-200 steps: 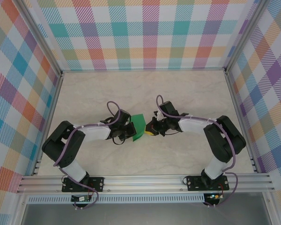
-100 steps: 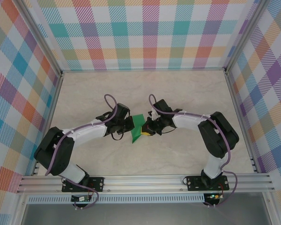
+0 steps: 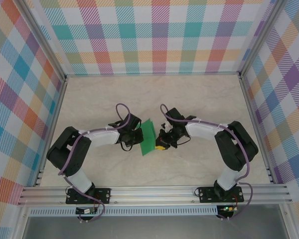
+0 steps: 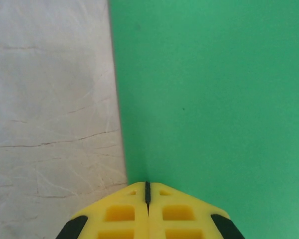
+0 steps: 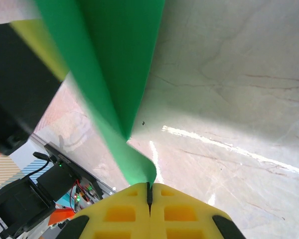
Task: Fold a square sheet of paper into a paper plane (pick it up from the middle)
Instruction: Third fold the triangle at the center of the table.
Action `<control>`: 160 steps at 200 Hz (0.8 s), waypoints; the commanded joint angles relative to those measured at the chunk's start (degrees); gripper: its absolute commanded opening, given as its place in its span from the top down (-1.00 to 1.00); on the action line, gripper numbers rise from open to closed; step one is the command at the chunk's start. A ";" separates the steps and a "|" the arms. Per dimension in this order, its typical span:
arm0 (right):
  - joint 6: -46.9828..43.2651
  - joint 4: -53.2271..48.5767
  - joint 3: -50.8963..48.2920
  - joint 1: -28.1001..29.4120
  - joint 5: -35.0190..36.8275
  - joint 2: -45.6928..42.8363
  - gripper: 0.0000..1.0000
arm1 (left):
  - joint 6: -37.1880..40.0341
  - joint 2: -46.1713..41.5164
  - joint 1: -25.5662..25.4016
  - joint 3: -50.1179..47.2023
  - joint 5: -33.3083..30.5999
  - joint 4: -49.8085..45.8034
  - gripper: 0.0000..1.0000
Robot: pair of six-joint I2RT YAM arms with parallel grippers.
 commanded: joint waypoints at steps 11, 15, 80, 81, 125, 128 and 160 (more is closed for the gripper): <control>0.35 -1.22 0.01 0.38 0.41 -1.26 0.94 | 0.92 1.52 0.47 1.36 1.26 0.82 1.00; 0.51 -1.11 0.14 0.38 0.44 -1.28 0.94 | 0.97 1.41 0.46 1.40 1.18 0.64 1.00; 1.62 -2.03 2.25 0.38 1.02 1.13 0.89 | -0.49 -8.96 0.31 -3.44 8.53 6.28 1.00; 1.61 -2.06 2.26 0.38 1.07 1.23 0.89 | -0.58 -9.08 0.30 -3.65 8.73 6.48 1.00; 1.40 -3.30 2.18 0.38 2.71 1.62 0.90 | -3.38 -8.68 -0.66 -8.29 12.98 12.01 1.00; 1.42 -3.23 2.18 0.43 2.71 1.62 0.90 | -3.34 -8.51 -0.80 -8.41 13.11 12.21 1.00; 1.69 -3.16 2.35 0.39 2.83 1.58 0.90 | -3.09 -6.51 -1.17 -8.61 12.81 12.29 1.00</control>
